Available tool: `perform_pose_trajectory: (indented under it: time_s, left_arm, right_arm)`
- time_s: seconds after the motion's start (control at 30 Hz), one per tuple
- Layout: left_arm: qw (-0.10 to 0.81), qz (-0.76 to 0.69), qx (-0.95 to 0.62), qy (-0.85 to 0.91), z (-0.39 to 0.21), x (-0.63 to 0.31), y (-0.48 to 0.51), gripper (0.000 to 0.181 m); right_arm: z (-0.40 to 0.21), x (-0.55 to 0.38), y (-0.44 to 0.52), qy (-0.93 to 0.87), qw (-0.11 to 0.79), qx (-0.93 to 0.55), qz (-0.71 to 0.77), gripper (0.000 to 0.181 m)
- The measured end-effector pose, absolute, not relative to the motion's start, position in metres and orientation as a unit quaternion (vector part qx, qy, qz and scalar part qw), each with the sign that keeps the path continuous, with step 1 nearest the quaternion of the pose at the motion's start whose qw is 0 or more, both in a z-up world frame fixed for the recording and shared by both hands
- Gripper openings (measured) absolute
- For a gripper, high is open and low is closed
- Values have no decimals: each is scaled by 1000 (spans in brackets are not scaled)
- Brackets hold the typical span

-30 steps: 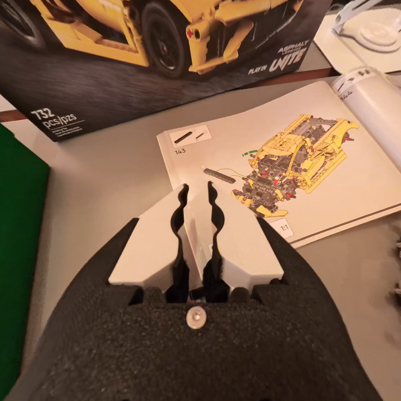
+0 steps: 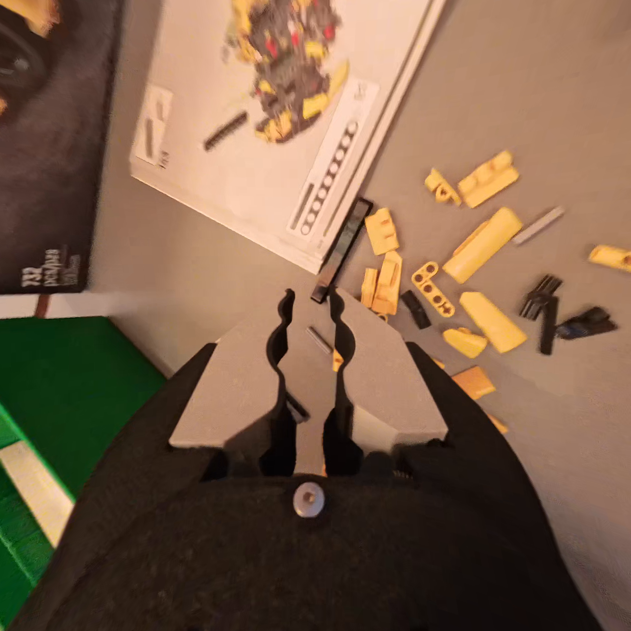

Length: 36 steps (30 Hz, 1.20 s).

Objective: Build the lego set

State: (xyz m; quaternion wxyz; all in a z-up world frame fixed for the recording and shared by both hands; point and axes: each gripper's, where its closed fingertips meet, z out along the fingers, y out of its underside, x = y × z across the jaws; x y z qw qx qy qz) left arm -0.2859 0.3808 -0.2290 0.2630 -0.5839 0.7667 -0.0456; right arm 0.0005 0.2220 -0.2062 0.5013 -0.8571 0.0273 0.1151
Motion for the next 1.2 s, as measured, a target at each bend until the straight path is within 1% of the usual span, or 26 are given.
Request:
perform_pose_trajectory:
  time_s: [0.07, 0.13, 0.37, 0.4, 0.43, 0.5, 0.63, 0.73, 0.8, 0.83, 0.9, 0.93, 0.97, 1.13, 1.2]
  left_arm:
    - [225, -38, -576, 785, -239, -285, 384, 22]
    - [197, -66, -575, 792, -242, -282, 378, 21]
    - [122, -124, -581, 795, -248, -277, 363, 20]
    - [110, -132, -580, 796, -248, -278, 359, 17]
    - [93, -134, -577, 800, -248, -281, 356, 3]
    - [77, -115, -569, 810, -249, -289, 357, 0]
    - [75, -131, -562, 813, -221, -289, 361, 0]
    - [84, -177, -561, 804, -189, -270, 361, 0]
    - [67, -189, -547, 813, -188, -266, 354, 0]
    - [60, -172, -541, 821, -195, -268, 354, 1]
    - [48, -133, -536, 832, -213, -274, 356, 21]
    - [42, -122, -538, 833, -221, -275, 355, 29]
    - [37, -118, -540, 832, -227, -276, 354, 32]
    - [77, -88, -536, 836, -243, -271, 365, 34]
    - [68, -88, -539, 835, -248, -271, 365, 29]
  right_arm:
    - [-205, 1, 222, 27, 502, -857, 117, 24]
    - [-204, 2, 222, 28, 502, -856, 118, 24]
    - [-207, 4, 222, 29, 497, -859, 119, 25]
    - [-208, 5, 222, 29, 496, -859, 120, 25]
    - [-209, 5, 222, 29, 495, -860, 121, 25]
    - [-209, 5, 222, 30, 494, -861, 121, 25]
    - [-208, 6, 222, 31, 496, -859, 122, 24]
    - [-207, 5, 222, 31, 496, -859, 123, 25]
    - [-207, 5, 221, 30, 495, -859, 124, 25]
    - [-207, 5, 221, 30, 495, -859, 124, 25]
    - [-205, 6, 221, 30, 497, -858, 124, 24]
    - [-204, 7, 221, 31, 498, -858, 125, 24]
    - [-204, 7, 221, 32, 498, -857, 125, 24]
    - [-207, 7, 221, 34, 492, -860, 130, 25]
    - [-208, 6, 221, 31, 490, -861, 130, 25]
